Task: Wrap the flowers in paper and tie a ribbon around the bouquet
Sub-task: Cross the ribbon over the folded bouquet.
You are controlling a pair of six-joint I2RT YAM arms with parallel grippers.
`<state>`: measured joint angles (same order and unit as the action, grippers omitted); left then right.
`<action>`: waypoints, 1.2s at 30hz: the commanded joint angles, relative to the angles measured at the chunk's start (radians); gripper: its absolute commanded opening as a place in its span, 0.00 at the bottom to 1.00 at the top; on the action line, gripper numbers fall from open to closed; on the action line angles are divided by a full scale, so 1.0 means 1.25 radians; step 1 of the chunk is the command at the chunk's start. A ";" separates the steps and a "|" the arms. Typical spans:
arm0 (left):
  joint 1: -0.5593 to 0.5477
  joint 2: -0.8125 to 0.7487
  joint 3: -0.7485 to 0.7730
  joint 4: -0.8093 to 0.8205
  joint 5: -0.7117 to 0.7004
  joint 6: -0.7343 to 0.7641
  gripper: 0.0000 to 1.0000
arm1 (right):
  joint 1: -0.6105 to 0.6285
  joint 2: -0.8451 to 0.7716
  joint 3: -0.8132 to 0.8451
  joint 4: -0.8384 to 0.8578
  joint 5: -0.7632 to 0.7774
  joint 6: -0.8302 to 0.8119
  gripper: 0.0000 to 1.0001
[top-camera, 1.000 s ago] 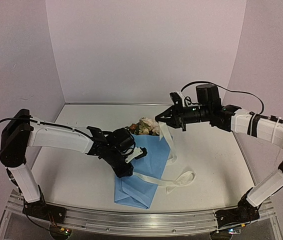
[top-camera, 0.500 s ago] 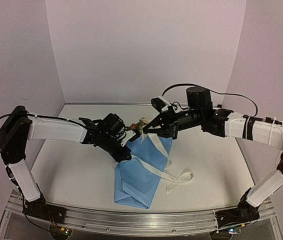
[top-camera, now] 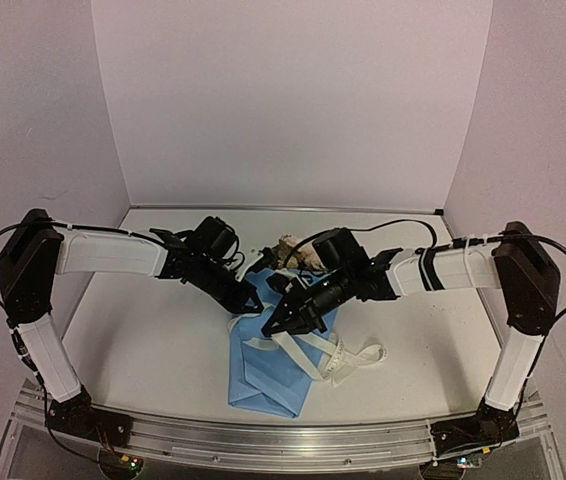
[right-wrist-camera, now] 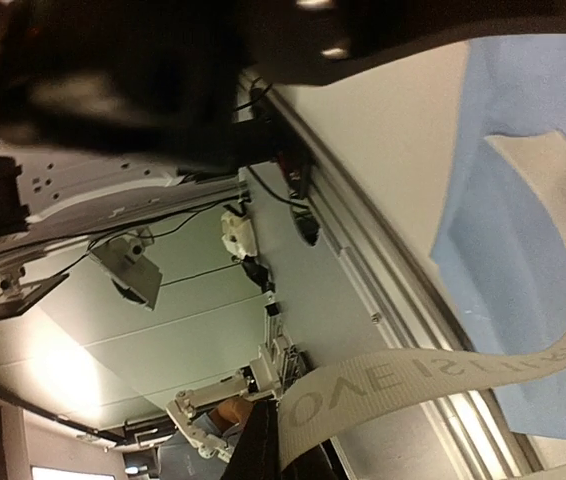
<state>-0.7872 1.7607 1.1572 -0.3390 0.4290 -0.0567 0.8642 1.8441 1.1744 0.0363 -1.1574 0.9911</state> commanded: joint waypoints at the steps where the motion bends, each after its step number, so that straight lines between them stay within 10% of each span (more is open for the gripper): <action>1: 0.000 -0.050 0.020 0.012 0.014 -0.006 0.00 | 0.004 -0.016 0.056 -0.336 0.171 -0.266 0.00; 15: 0.000 -0.099 0.025 -0.019 0.063 -0.002 0.00 | 0.062 0.107 0.251 -0.701 0.603 -0.389 0.00; 29: -0.007 -0.099 -0.015 -0.035 0.152 -0.017 0.00 | 0.111 0.173 0.346 -0.710 0.918 -0.356 0.01; 36: -0.016 -0.078 -0.021 -0.049 0.172 -0.027 0.00 | 0.112 0.188 0.370 -0.700 0.908 -0.350 0.20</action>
<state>-0.7969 1.6675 1.1364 -0.3840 0.6035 -0.0803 1.0027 2.0746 1.6191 -0.8311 -0.0692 0.5446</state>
